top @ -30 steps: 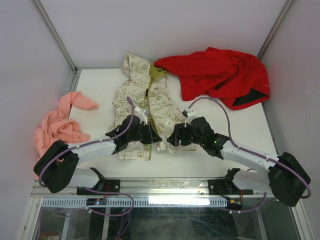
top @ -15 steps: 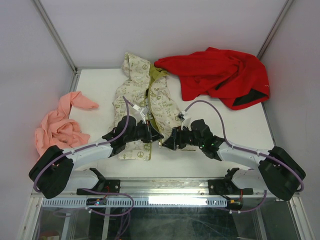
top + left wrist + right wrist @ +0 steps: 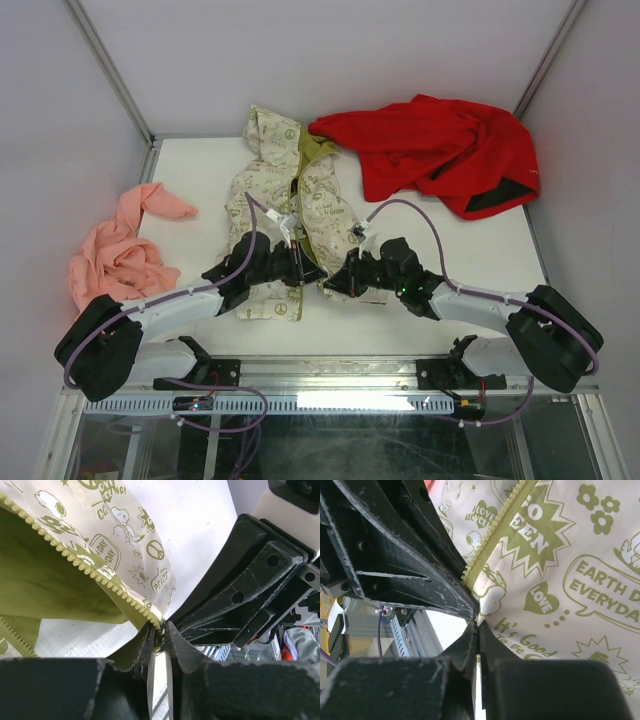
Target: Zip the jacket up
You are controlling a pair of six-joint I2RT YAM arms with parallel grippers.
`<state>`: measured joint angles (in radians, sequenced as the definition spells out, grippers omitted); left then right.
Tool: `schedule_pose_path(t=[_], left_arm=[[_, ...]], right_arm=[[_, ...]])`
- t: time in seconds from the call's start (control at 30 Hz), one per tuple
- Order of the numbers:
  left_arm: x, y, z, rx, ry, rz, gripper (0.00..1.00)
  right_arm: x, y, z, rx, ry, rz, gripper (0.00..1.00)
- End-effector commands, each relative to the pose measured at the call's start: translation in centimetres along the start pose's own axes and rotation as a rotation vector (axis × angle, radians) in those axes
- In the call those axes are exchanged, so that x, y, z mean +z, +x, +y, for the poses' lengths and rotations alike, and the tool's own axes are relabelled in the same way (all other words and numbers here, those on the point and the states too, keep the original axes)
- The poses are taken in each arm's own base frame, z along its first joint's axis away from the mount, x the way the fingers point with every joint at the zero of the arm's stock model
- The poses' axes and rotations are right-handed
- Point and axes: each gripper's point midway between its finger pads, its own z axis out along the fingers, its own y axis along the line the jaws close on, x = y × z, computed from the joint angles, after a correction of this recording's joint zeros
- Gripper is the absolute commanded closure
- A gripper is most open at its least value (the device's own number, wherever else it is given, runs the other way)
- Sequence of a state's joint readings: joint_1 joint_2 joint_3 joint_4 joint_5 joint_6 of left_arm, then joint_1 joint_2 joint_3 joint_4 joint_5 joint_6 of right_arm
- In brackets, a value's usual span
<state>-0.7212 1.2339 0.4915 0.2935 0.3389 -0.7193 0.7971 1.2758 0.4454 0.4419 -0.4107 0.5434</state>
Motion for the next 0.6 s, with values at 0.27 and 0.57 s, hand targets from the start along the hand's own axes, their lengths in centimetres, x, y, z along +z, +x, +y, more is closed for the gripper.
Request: schedule_pose_path(t=[0.27, 0.57], left_arm=[[-2.8, -1.5, -1.3, -0.023, -0.004, -0.125, 0.61], [-1.8, -0.6, -0.1, -0.046, -0.038, -0.080, 0.72]], right_arm=[[-0.2, -3.4, 2.2, -0.091, -0.091, -0.146, 1.00], [-0.3, -3.6, 2.7, -0.099, -0.120, -0.162, 1.00]])
